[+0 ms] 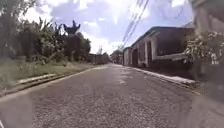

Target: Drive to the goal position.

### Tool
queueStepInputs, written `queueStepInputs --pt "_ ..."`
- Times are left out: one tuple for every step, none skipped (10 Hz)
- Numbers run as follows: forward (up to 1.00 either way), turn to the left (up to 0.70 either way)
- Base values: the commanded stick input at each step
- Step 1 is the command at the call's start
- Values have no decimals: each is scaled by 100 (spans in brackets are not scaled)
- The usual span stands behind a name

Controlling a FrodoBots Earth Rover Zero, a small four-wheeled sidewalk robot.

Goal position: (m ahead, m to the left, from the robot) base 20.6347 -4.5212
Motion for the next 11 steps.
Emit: queueStepInputs --pt "70 0" --pt "70 0" --pt "70 0" --pt "70 0" --pt "70 0" --pt "70 0" --pt "70 0" --pt "70 0" --pt "70 0" --pt "70 0" --pt "70 0"
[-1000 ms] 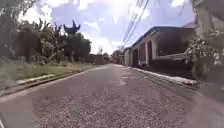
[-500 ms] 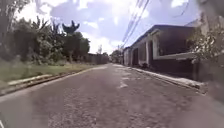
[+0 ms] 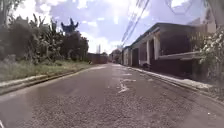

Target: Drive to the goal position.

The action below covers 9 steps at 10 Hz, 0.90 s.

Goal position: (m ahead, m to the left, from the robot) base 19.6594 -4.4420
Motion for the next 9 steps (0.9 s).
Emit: queueStepInputs --pt "70 0" --pt "70 0" --pt "70 0" --pt "70 0" --pt "70 0" --pt "70 0" --pt "70 0" --pt "70 0" --pt "70 0"
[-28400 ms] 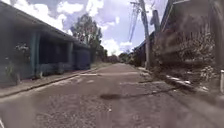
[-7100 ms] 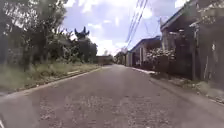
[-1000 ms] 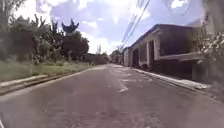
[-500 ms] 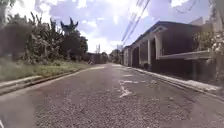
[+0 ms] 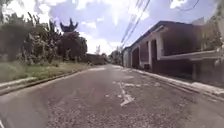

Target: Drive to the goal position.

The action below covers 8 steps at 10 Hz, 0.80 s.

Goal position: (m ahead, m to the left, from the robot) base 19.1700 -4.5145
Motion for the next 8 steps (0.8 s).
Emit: queueStepInputs --pt "70 0" --pt "70 0" --pt "70 0" --pt "70 0" --pt "70 0" --pt "70 0" --pt "70 0" --pt "70 0"
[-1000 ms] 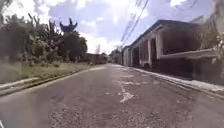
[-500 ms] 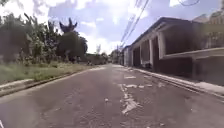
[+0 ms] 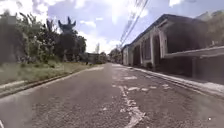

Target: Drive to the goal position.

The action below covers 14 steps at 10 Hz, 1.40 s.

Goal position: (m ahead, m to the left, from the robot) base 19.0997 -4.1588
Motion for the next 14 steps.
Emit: queueStepInputs --pt "70 0" --pt "70 0" --pt "70 0" --pt "70 0" --pt "70 0" --pt "70 0" --pt "70 0" --pt "70 0" --pt "70 0" --pt "70 0" --pt "70 0" --pt "70 0" --pt "70 0" --pt "70 0"
